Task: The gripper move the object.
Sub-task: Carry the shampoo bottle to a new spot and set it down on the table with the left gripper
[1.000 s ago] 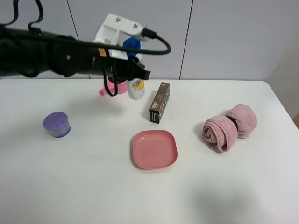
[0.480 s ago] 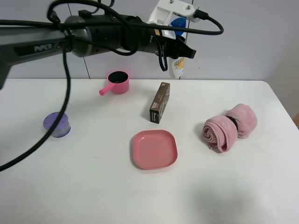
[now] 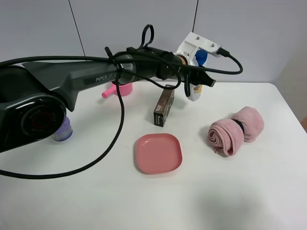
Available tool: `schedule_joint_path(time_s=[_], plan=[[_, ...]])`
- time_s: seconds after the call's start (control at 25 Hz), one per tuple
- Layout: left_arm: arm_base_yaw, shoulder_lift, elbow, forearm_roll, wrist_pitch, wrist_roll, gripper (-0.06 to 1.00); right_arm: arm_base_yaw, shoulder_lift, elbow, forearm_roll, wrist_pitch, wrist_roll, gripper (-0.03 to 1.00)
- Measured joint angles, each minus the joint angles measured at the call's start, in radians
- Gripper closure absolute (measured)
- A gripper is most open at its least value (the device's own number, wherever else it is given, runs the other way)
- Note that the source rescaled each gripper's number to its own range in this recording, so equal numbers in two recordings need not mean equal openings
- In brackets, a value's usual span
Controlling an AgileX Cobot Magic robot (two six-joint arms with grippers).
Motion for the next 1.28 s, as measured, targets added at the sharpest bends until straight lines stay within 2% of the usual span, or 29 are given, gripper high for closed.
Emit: schedule_joint_path(time_s=[0.56,1.04,1.08,1.12,1.24,1.28], plan=[[-0.002,0.108,0.0,0.015,-0.114,0.003,0.9,0.0,0.0,0.0,0.0,0.0,0.0,-0.03],[-0.002,0.121,-0.001,0.027,-0.105,0.034,0.9,0.0,0.0,0.0,0.0,0.0,0.0,-0.03],[-0.002,0.121,-0.002,0.027,-0.101,0.034,0.85,0.0,0.0,0.0,0.0,0.0,0.0,-0.03],[-0.002,0.121,-0.003,0.027,-0.102,0.034,0.71,0.0,0.0,0.0,0.0,0.0,0.0,-0.03],[-0.008,0.12,-0.011,0.027,-0.105,0.017,0.16,0.0,0.0,0.0,0.0,0.0,0.0,-0.03],[-0.012,0.12,-0.011,0.027,-0.106,0.005,0.06,0.0,0.0,0.0,0.0,0.0,0.0,-0.03]])
